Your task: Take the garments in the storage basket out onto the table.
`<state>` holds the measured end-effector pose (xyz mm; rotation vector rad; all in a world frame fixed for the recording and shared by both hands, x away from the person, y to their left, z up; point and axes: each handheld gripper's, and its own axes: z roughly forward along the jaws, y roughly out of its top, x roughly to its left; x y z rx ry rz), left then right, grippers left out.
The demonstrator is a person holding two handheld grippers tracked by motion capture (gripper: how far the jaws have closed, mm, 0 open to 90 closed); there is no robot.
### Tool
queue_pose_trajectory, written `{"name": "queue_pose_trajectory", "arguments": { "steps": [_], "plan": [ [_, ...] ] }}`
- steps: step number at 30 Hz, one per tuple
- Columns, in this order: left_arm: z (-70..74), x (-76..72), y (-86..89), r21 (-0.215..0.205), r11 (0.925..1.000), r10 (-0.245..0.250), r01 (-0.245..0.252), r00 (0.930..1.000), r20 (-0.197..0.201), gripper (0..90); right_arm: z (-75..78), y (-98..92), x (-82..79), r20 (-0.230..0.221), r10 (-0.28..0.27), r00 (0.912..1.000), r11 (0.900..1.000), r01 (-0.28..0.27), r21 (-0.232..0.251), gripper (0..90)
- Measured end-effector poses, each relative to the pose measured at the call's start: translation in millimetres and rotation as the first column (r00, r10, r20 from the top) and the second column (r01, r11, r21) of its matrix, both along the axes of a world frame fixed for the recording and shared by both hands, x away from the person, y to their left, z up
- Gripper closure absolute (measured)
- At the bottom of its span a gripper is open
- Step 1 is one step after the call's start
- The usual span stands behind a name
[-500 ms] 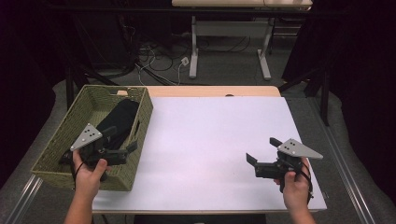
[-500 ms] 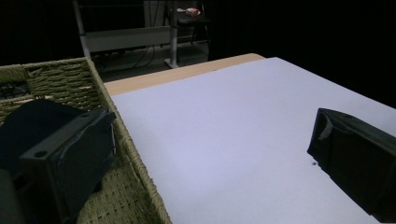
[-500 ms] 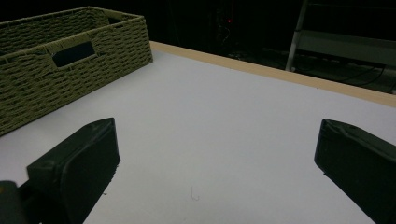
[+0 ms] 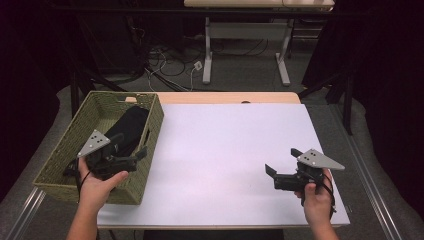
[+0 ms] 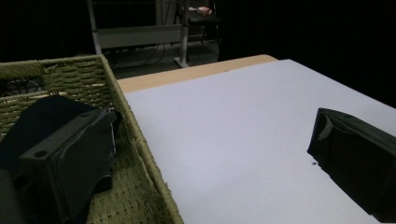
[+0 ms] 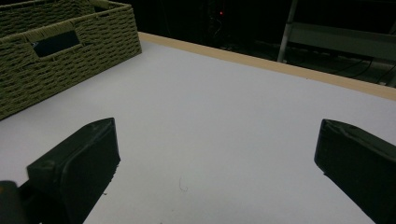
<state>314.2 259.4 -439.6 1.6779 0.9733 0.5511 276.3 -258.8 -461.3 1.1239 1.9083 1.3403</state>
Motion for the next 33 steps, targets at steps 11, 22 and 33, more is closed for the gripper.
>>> {"name": "queue_pose_trajectory", "arguments": {
  "steps": [11,22,33],
  "plan": [
    [12.1,17.1,27.5,-0.087,0.9944,0.061,-0.061,0.9981,0.002,0.7,-3.9,-1.6,3.4,-0.020,-0.007,0.9998,1.000,0.007,0.014,0.0],
    [19.5,35.8,41.8,-0.074,0.9927,0.093,-0.095,0.9952,-0.030,1.3,-7.9,1.0,4.9,-0.030,-0.004,0.9996,1.000,0.004,0.013,0.0],
    [35.2,58.9,49.1,-0.012,0.9926,0.120,-0.121,0.9910,-0.059,1.5,-10.9,1.6,6.3,-0.050,0.002,0.9987,1.000,-0.002,0.004,0.2]
  ]
}}
